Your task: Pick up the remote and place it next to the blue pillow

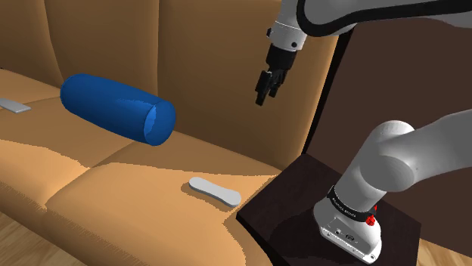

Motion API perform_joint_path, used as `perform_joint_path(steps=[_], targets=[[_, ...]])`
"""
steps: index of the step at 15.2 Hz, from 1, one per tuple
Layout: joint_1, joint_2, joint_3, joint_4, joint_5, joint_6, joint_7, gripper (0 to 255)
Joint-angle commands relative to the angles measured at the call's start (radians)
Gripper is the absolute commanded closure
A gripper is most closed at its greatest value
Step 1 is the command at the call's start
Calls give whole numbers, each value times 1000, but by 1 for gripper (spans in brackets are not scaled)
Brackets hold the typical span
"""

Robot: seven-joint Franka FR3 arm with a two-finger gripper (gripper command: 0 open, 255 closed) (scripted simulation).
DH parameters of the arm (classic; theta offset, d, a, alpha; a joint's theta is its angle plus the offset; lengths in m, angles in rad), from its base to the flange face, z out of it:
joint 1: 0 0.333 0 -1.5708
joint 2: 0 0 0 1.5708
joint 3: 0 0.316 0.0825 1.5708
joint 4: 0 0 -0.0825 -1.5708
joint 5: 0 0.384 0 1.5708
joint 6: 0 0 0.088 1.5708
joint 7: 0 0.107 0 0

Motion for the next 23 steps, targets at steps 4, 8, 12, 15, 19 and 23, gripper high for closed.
perform_joint_path(steps=[4,8,12,15,19,23], targets=[[33,112,53,-72,30,172,12,0],[56,223,94,-110,49,309,22,0],[75,358,136,-127,59,449,35,0],[85,472,168,-125,54,554,51,0],[92,639,205,-105,16,686,91,0],[108,816,219,-64,-73,804,163,0]])
